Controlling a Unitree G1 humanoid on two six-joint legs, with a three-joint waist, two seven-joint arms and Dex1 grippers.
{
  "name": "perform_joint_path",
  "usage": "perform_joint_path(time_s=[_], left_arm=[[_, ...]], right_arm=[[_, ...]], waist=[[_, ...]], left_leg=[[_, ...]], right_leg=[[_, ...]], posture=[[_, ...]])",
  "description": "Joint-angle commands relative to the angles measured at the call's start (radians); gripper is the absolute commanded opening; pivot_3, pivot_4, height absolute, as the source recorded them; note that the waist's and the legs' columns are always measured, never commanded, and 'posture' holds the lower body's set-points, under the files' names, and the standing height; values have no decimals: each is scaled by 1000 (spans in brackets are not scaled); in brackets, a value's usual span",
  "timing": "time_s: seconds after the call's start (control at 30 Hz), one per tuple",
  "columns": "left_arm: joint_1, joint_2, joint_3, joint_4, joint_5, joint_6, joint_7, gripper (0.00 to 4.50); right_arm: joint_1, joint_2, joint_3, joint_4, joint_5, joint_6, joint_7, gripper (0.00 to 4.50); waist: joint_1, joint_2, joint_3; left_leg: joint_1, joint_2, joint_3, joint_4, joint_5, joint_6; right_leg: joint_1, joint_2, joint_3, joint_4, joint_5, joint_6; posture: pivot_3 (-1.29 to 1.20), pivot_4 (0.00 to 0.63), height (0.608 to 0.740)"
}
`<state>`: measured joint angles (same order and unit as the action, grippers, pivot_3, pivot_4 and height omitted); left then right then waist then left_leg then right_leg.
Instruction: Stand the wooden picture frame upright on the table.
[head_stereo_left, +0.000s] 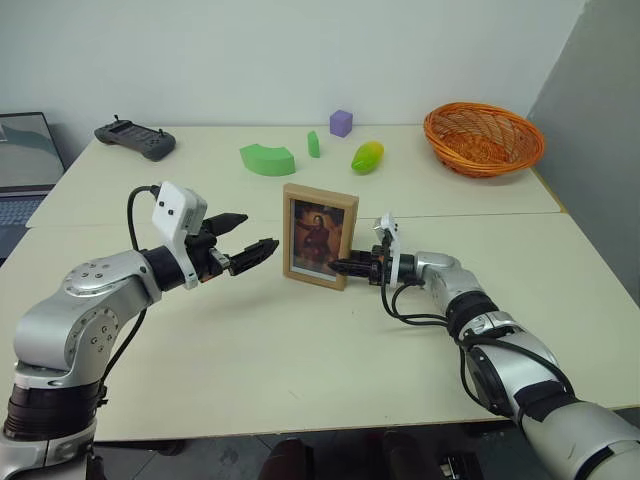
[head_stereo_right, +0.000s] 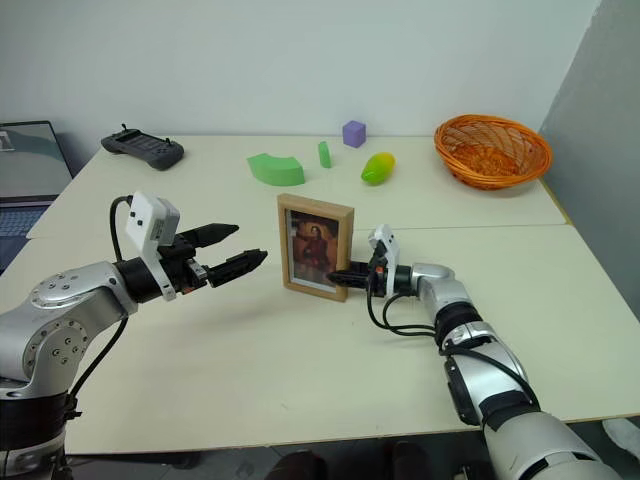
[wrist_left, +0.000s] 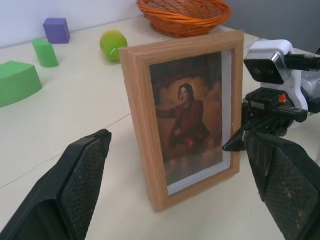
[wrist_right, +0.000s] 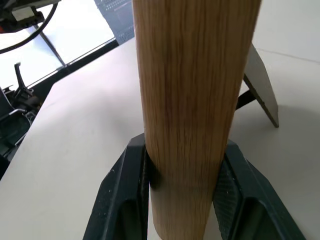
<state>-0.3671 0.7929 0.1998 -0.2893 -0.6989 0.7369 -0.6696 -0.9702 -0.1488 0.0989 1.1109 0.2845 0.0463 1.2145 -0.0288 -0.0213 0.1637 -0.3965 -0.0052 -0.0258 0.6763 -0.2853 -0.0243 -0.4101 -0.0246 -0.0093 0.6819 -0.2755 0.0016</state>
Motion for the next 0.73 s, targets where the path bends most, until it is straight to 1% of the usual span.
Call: perform_joint_path(time_s=[0.03, 0.13, 0.2, 0.27, 0.37, 0.4, 0.47, 0.53, 0.63, 0.73], left_arm=[[-34, -3, -13, 11, 21, -7, -16, 4500], [-60, -14, -33, 32, 37, -15, -26, 4500], [-78, -22, -45, 46, 47, -17, -34, 4500], [-86, -26, -50, 55, 55, -19, -40, 4500], [-77, -12, -45, 76, 68, -27, -70, 4500], [-73, -8, -41, 82, 71, -27, -79, 4500], [-68, 4, -24, 107, 57, -6, -106, 4500], [-70, 12, -7, 130, 40, 12, -128, 4500], [-70, 32, -4, 147, 37, 31, -158, 4500], [-54, 62, -16, 154, 53, 23, -208, 4500]], right_arm=[[26, -24, -7, 10, -60, -16, -37, 2127], [42, -55, -13, -12, -80, -7, -16, 2851], [69, -97, -16, -57, -88, -6, 10, 3334], [92, -127, -22, -105, -88, 1, 21, 3696], [179, -231, -22, -308, -71, 78, 69, 4475], [211, -266, -23, -382, -66, 100, 75, 4475], [279, -340, -48, -602, -23, 208, 65, 4475], [333, -389, -75, -841, 36, 355, 20, 4475], [370, -403, -108, -1112, 138, 555, -69, 4475], [380, -387, -116, -1258, 200, 670, -149, 4475]], waist=[[1, 0, 0], [3, 0, 0], [4, 0, 0], [7, 0, 0], [7, 0, 0], [7, 0, 0], [4, 0, 0], [4, 1, 0], [-4, 1, 1], [-5, 1, 1]], left_leg=[[0, 0, 0, 0, 0, 0], [0, 0, 0, 0, 1, -1], [0, 0, 0, 0, 1, -2], [-1, 0, -1, 1, 1, -2], [-1, 0, -1, 1, 1, -2], [-1, 0, 0, 1, 1, -1], [-1, 0, 0, 1, 0, 0], [-2, 0, -1, 1, 0, 1], [-1, 1, -1, 0, -1, 2], [0, 1, -4, 0, -1, 2]], right_leg=[[1, 0, 0, 0, 0, 0], [0, 0, 0, 0, 0, 0], [0, 0, 0, 0, 0, 0], [1, 0, -1, 0, 0, 0], [0, 0, -1, -1, 0, 0], [0, 0, -1, -1, 0, 0], [0, 0, 0, -1, 0, 0], [0, 0, -1, -1, 0, 0], [-1, 1, 0, 0, 0, 0], [0, 3, 0, 0, 0, 0]], posture=[[0, 150, 740], [0, 150, 740], [0, 150, 740], [0, 150, 740], [0, 150, 740], [0, 150, 740], [0, 150, 740], [0, 150, 740], [0, 150, 740], [0, 150, 740]])
